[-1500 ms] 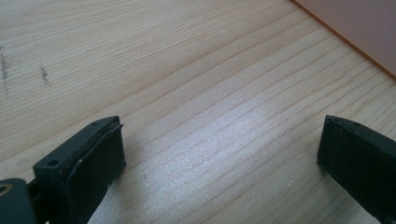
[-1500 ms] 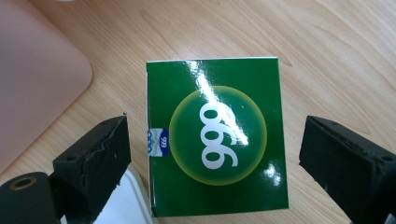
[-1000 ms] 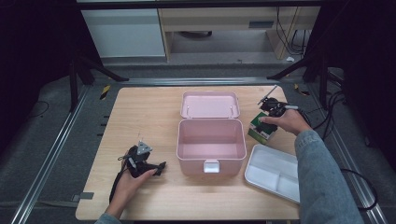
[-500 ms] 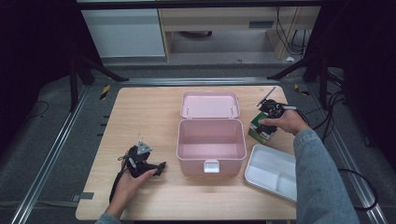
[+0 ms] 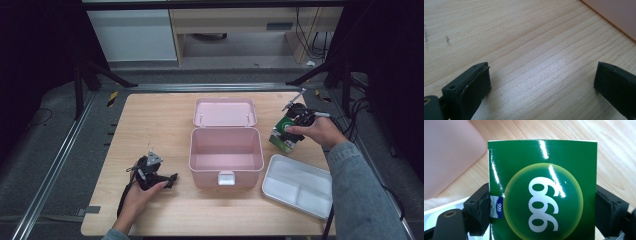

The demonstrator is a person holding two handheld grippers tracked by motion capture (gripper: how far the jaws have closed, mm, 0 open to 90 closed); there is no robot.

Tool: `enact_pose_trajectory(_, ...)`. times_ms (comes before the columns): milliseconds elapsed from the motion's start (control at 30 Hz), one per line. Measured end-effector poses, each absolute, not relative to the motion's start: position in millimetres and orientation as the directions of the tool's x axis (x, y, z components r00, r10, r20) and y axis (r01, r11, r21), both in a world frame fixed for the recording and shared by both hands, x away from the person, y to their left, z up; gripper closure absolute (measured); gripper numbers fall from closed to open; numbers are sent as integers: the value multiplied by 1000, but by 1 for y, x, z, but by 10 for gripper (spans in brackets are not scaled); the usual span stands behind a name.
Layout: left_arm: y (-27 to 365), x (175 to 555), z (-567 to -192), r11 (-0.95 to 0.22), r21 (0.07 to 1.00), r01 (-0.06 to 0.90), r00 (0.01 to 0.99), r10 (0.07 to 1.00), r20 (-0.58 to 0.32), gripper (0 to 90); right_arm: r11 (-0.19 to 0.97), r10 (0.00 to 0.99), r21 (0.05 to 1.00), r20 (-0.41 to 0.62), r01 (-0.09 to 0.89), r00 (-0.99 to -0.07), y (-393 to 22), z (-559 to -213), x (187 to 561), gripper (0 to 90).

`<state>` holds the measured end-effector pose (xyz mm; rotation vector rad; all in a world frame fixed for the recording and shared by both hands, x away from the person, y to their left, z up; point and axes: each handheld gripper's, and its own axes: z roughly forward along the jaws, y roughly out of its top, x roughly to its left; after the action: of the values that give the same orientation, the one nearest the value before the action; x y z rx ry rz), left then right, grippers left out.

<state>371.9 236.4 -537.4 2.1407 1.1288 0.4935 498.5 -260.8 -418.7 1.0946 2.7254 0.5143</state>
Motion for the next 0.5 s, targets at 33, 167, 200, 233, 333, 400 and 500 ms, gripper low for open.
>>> enact_pose_trajectory(33,236,372,-537,-410,702,582,556,831,24,0,679,686,379,-25,628,-727,-261,-414,496,172)
enact_pose_trajectory(167,236,372,-537,-410,702,582,556,831,24,0,688,672,406,-45,601,-739,-262,-392,485,173)
enact_pose_trajectory(200,236,372,-537,-410,702,582,556,831,24,0,691,669,410,-51,595,-742,-262,-386,483,173)
enact_pose_trajectory(233,236,372,-537,-410,702,582,556,831,24,0,693,666,418,-60,587,-743,-262,-381,481,173)
enact_pose_trajectory(333,236,372,-537,-411,701,583,556,831,24,0,700,657,428,-72,572,-750,-262,-366,475,173)
enact_pose_trajectory(400,236,372,-537,-410,701,583,556,831,24,0,706,650,433,-81,560,-756,-260,-356,471,173)
enact_pose_trajectory(500,236,372,-537,-410,701,583,556,831,24,0,720,630,444,-94,534,-771,-256,-340,466,173)
